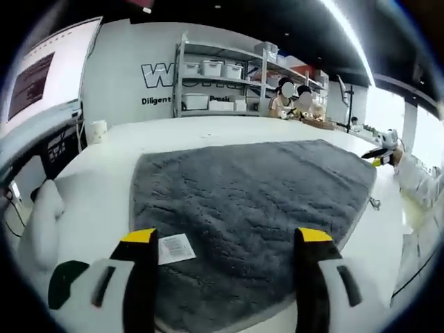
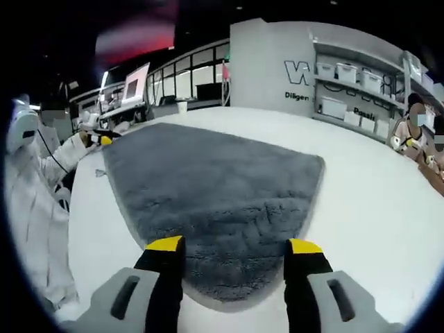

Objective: Open the folded towel by lifting each exposed corner and separating the folded layers until the towel lies flat within the target outline without major curled edges

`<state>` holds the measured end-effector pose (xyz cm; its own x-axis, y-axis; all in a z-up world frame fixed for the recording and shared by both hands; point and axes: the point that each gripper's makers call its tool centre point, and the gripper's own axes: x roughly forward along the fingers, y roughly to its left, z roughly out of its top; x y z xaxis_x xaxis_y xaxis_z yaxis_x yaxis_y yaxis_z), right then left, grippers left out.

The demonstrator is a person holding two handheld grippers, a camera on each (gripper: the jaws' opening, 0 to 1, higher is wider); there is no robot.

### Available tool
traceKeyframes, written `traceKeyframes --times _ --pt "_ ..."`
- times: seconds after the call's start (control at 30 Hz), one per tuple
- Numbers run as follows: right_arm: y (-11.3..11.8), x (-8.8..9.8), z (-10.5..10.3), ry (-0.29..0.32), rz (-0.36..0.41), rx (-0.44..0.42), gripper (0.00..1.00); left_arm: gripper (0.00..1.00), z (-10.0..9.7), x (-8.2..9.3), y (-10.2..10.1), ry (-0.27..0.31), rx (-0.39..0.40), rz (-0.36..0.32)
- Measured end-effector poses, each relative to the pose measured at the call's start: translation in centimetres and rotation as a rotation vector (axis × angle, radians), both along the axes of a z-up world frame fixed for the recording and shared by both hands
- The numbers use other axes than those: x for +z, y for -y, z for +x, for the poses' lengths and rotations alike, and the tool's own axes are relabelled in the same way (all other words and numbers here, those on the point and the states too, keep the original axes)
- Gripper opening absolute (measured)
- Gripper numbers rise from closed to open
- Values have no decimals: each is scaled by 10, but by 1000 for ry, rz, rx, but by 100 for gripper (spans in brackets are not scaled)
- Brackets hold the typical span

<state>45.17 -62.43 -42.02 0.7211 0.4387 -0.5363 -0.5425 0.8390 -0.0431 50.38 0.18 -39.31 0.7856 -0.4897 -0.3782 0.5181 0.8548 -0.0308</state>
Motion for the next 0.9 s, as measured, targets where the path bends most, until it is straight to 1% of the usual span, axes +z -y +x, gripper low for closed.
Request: traceKeyframes --times 0.03,0.13,0.2,0.3,0.33,0.43,0.53,0.6,0.67,0.7,0.73,0.8,0.83,0.9 --pt "-2 -1 -21 -2 -4 13 55 77 -23 -5 7 -16 -34 -3" --pt "-5 -6 -44 -13 -7 15 55 76 -42 -14 9 -38 -37 -5" --pt "-4 -7 -49 -12 -8 11 55 74 -56 -22 8 -52 -23 -6" --pt "-4 -8 -53 -12 -3 5 55 74 -62 -27 7 -61 -12 -3" --pt "-4 -9 -59 -9 15 -14 55 75 -67 -32 5 -66 -1 6" --pt "-7 -17 -74 -14 34 -16 55 75 -85 -42 7 -82 6 24" --pt "-17 -18 -85 -8 51 19 55 74 -90 -37 -1 -56 63 -3" --pt "-25 -20 -91 -15 60 55 56 74 -92 -39 -4 -50 91 -8" --pt "-24 -26 -94 -29 12 62 56 74 -92 -45 -6 -54 98 4" --pt "-25 -24 -93 -25 21 62 56 74 -93 -45 -6 -50 101 9" --pt "-23 -25 -93 -31 10 61 56 74 -92 -48 -11 -43 119 62" --pt "-23 -25 -93 -30 9 64 56 73 -92 -49 -11 -33 113 86" --pt "-22 -25 -94 -33 17 69 56 73 -93 -48 -9 -35 120 63" --pt "-22 -25 -94 -33 20 76 56 73 -93 -48 -10 -32 121 63"
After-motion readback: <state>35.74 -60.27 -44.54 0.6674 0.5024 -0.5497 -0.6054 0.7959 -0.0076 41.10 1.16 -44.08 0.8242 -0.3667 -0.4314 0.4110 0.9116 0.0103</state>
